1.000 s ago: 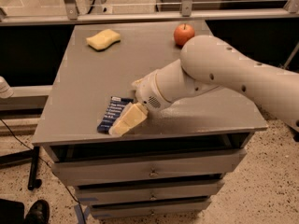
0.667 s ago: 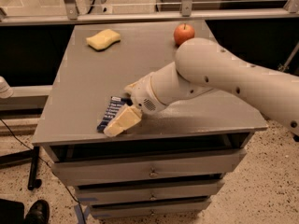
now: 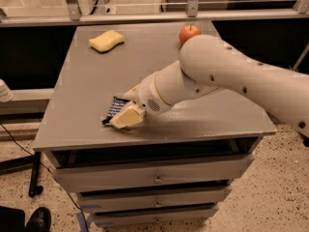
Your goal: Move rxbar blueberry near sponge
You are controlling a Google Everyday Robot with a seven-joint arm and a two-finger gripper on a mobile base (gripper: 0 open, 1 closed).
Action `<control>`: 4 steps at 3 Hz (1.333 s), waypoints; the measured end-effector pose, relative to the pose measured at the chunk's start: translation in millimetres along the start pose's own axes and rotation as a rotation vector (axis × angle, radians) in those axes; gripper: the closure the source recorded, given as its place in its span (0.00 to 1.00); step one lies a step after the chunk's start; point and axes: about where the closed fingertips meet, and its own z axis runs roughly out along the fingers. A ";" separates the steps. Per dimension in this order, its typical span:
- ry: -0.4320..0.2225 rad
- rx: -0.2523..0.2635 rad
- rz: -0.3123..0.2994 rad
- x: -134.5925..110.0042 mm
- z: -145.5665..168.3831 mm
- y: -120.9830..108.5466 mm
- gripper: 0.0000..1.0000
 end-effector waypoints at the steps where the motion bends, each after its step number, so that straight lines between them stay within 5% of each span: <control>1: 0.030 0.073 -0.029 -7.0 -29.5 -26.6 0.94; 3: 0.142 0.325 -0.100 -8.6 -141.1 -95.9 1.00; 4: 0.142 0.325 -0.100 -8.7 -141.1 -95.8 1.00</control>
Offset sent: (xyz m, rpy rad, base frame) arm 0.0782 -0.1116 0.0771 -0.1858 -0.2152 -0.1631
